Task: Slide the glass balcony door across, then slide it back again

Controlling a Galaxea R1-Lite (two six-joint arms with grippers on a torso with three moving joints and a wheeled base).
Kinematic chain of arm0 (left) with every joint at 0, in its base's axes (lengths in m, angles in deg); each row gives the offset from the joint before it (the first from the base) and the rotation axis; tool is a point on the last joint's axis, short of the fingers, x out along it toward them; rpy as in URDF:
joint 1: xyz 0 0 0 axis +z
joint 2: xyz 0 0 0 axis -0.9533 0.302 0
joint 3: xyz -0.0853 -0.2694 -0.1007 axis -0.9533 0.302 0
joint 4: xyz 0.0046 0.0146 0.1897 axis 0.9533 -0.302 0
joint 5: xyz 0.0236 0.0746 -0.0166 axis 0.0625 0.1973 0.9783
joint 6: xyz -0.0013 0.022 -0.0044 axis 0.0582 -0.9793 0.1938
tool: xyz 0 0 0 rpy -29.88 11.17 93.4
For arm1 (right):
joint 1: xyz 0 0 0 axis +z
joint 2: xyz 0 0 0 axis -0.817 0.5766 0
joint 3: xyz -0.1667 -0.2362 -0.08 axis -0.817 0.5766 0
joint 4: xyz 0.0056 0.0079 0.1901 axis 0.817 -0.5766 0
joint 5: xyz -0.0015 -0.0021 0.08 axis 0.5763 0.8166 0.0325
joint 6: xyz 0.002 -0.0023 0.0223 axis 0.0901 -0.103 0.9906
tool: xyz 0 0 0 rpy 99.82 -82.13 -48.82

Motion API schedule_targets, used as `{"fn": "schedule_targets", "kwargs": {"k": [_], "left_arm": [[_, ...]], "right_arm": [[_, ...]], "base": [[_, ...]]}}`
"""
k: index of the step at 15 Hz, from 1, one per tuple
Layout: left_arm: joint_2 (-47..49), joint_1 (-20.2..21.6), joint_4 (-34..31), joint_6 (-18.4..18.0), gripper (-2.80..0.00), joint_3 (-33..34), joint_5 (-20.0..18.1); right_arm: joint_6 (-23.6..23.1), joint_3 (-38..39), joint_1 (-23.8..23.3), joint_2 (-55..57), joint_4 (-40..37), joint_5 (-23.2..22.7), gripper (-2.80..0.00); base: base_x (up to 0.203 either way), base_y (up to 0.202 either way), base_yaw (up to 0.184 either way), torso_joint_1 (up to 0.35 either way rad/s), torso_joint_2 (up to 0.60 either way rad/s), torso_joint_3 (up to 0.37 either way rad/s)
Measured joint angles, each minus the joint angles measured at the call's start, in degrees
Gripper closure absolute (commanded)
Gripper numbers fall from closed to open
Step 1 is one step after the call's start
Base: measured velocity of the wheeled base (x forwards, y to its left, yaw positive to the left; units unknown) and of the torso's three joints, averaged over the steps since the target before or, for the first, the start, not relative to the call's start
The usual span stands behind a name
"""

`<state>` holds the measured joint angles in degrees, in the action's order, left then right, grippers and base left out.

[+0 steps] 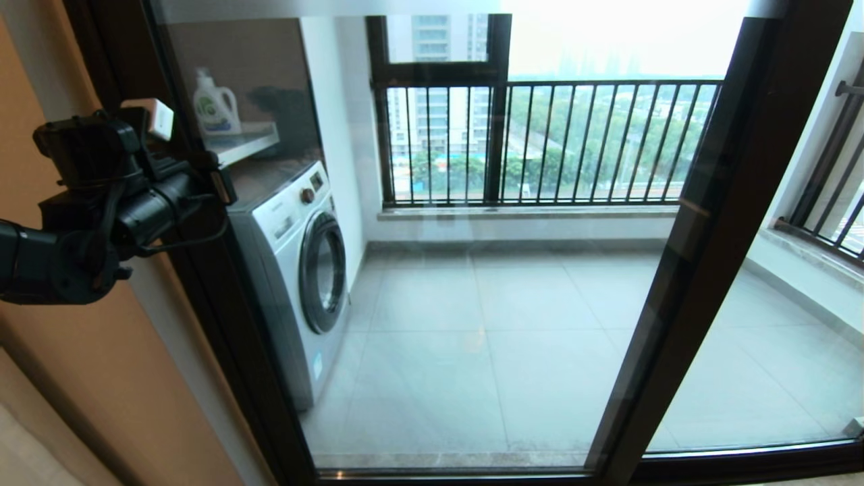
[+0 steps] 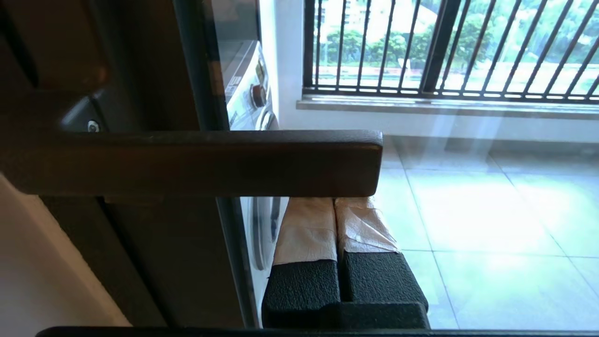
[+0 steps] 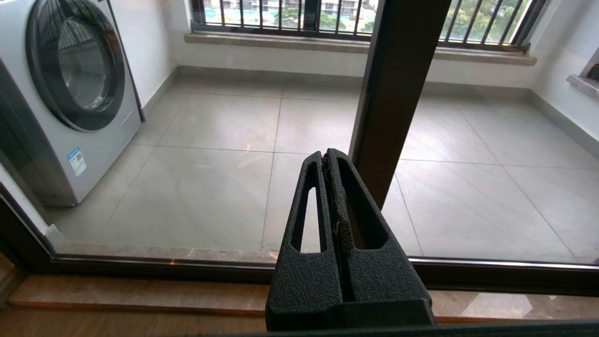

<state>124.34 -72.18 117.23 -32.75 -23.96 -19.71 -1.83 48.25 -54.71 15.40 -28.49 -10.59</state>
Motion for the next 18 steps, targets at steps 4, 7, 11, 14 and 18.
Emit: {"fn": "schedule_targets", "kwargs": {"k": [4,7,11,14,18], "left_arm": [[-1.16,0.73,0.41,0.23,0.00,6.38,0.09],[-3.03,2.33,3.75,0.59,0.00,17.65,-1.08],[-14.34,3.83,11.71,0.77,0.00,33.12,-3.94],[-28.71,4.90,9.03,0.85,0.00,40.42,-5.96],[-55.10,5.57,-12.51,2.98,0.00,39.93,-13.16]], "right_arm": [[-0.02,0.00,0.00,0.00,0.00,0.00,0.00],[0.00,0.00,0.00,0.00,0.02,0.00,0.00],[-0.01,0.00,0.00,0.00,0.02,0.00,0.00],[0.00,0.00,0.00,0.00,0.02,0.00,0.00],[-0.01,0.00,0.00,0.00,0.02,0.00,0.00]], "base": [[0.000,0.000,0.000,0.000,0.00,0.000],[0.000,0.000,0.000,0.000,0.00,0.000],[0.000,0.000,0.000,0.000,0.00,0.000],[0.000,0.000,0.000,0.000,0.00,0.000],[0.000,0.000,0.000,0.000,0.00,0.000]]}}
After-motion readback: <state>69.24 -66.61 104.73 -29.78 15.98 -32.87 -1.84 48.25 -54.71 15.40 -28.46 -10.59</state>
